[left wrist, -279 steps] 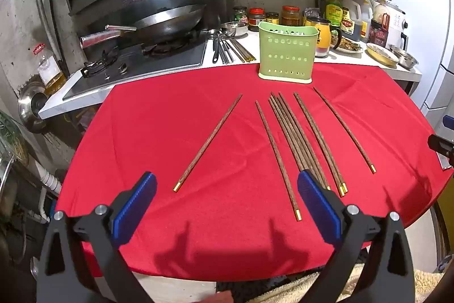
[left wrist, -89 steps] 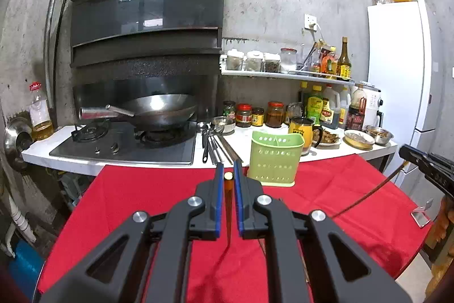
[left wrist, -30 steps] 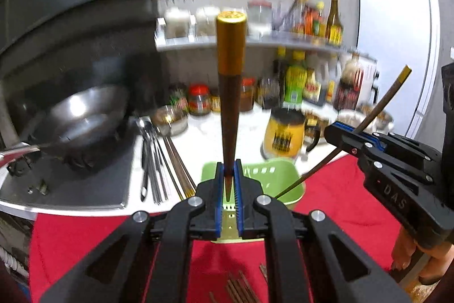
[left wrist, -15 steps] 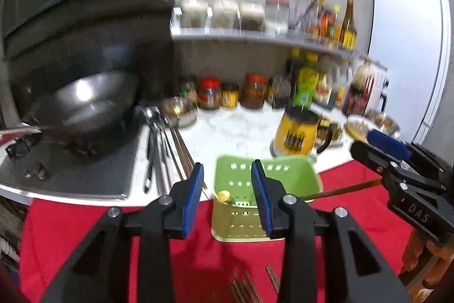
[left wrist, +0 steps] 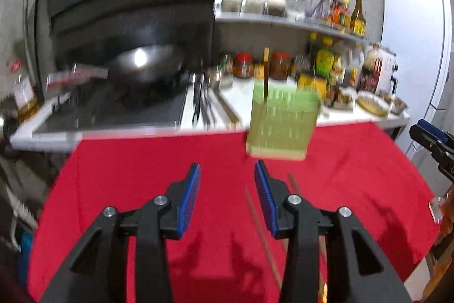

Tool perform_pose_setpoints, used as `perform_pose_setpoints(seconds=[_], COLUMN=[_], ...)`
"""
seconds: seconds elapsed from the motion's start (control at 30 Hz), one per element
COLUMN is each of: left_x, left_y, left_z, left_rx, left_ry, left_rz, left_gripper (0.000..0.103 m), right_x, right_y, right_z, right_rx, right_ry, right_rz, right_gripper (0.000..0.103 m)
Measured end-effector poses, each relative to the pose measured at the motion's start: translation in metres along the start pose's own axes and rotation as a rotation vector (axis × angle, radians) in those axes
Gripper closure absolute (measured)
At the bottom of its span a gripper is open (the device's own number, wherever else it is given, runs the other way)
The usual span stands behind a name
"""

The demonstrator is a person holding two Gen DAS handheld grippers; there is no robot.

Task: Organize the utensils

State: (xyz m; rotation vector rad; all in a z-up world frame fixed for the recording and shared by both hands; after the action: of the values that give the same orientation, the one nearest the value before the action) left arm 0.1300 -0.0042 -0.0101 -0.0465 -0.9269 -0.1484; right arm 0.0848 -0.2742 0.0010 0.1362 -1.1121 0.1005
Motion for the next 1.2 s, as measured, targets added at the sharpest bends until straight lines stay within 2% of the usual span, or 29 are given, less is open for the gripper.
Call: perform_pose_setpoints(seconds=[0.23, 0.4, 0.53, 0.67, 0.77, 0.8, 1.03, 1.2], left_x=[-0.084, -0.115, -0.119, -0.111, -0.109, -0.109, -0.112, -0.111], left_y=[0.002, 0.000, -0.002, -0.002, -0.001, 0.000, 0.003, -0.002], left_z=[-0.013, -0.022, -0.028, -0.029, -0.031, -0.034, -0.040, -0.042], left_rx=[0.013, 0.015, 0.017, 0.014, 0.019, 0.018, 0.007, -0.014], left_ry=[0.162, 0.233, 0.256, 0.238, 0.234, 0.238, 0.253, 0.258], left_rz=[0.017, 0.021, 0.006, 0.014, 0.018, 0.023, 0.030, 0.021], left_gripper=[0.064, 0.064, 0.064, 0.064, 0.064, 0.064, 0.064, 0.064], right_x=[-0.082, -0.109, -0.121, -0.120, -0.120, -0.121, -0.125, -0.126], right_y=[0.020, 0.025, 0.038, 0.053, 0.063, 0.066, 0.075, 0.071], right_z=[-0.009, -0.015, -0.027, -0.043, -0.057, -0.062, -0.081, -0.085], right_rx=[0.019, 0.033, 0.060, 0.105, 0.130, 0.146, 0.176, 0.135], right_ry=[0.172, 0.240, 0.298, 0.337, 0.365, 0.379, 0.418, 0.423], right_rz=[0.004, -0.040, -0.030, -0.021, -0.004, -0.005, -0.006, 0.010], right_gripper=[0.052, 0.052, 0.052, 0.054, 0.077, 0.080, 0.083, 0.085])
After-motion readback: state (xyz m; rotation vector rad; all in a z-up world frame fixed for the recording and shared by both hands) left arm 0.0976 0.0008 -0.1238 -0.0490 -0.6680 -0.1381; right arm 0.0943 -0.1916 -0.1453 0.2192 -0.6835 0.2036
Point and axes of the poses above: each gripper's, at about its wrist camera, not at the fingertips, and z roughly against the way its jaws point, y to its left, x to its top, the point moved 4 cm from there along -z, roughly the way its jaws point, and after that the axes turned 4 degrees about x, right-handed, at the moved point
